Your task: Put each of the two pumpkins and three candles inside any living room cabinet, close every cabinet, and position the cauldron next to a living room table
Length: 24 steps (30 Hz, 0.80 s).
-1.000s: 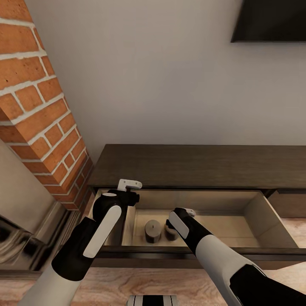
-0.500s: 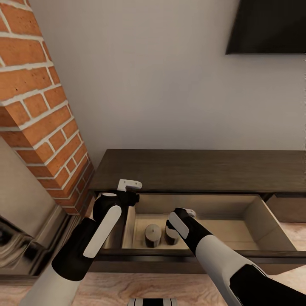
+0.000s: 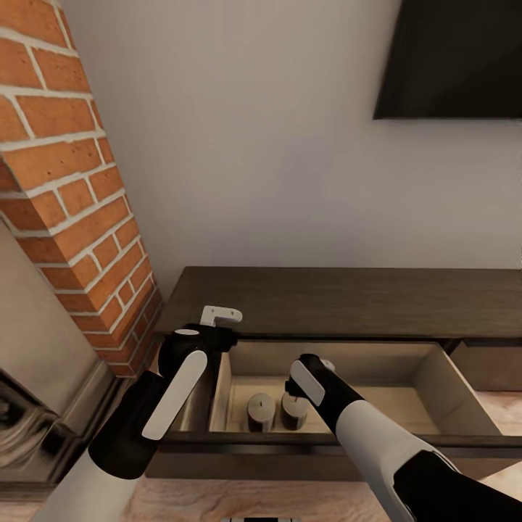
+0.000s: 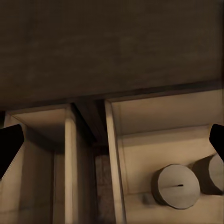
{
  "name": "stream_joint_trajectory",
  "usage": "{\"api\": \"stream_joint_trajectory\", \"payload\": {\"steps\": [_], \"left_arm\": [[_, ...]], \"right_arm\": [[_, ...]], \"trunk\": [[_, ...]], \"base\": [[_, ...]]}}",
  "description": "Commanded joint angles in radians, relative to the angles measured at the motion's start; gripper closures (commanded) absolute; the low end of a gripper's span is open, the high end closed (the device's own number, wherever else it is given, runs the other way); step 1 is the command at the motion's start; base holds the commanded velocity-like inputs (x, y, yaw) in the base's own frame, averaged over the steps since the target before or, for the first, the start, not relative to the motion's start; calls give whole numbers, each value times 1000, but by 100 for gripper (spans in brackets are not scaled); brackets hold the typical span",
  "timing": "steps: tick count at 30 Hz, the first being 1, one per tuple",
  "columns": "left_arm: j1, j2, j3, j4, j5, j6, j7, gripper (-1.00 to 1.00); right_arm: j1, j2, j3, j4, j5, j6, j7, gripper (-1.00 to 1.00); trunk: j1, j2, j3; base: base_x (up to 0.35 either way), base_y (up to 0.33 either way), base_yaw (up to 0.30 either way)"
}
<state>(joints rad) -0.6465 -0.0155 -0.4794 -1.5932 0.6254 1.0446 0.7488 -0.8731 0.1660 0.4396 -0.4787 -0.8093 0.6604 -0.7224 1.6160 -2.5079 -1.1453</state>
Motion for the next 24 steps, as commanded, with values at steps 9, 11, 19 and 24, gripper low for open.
{"api": "stream_joint_trajectory", "payload": {"steps": [9,11,19,24], "left_arm": [[-1,0,-1,-1,8,3,10,-100],[-1,0,-1,-1,8,3,10,-100],[-1,-1,-1,0,8,3,10,-100],[-1,-1,-1,1,7,3,10,-100]], "right_arm": [[0,-4,5,-3,-10,12,-8,-100],[-1,-4,-1,-3,-10,12,-7,-100],[0,-11,-21,-4,-8,11,-5,-100],[0,-12,-22,-11,-9,8,-5,-100]], "trunk": [[-4,2,34],[-5,2,42],[-9,4,73],[-11,5,92]], "base": [[-1,0,0],[-57,0,0],[-196,0,0],[-51,0,0]]}}
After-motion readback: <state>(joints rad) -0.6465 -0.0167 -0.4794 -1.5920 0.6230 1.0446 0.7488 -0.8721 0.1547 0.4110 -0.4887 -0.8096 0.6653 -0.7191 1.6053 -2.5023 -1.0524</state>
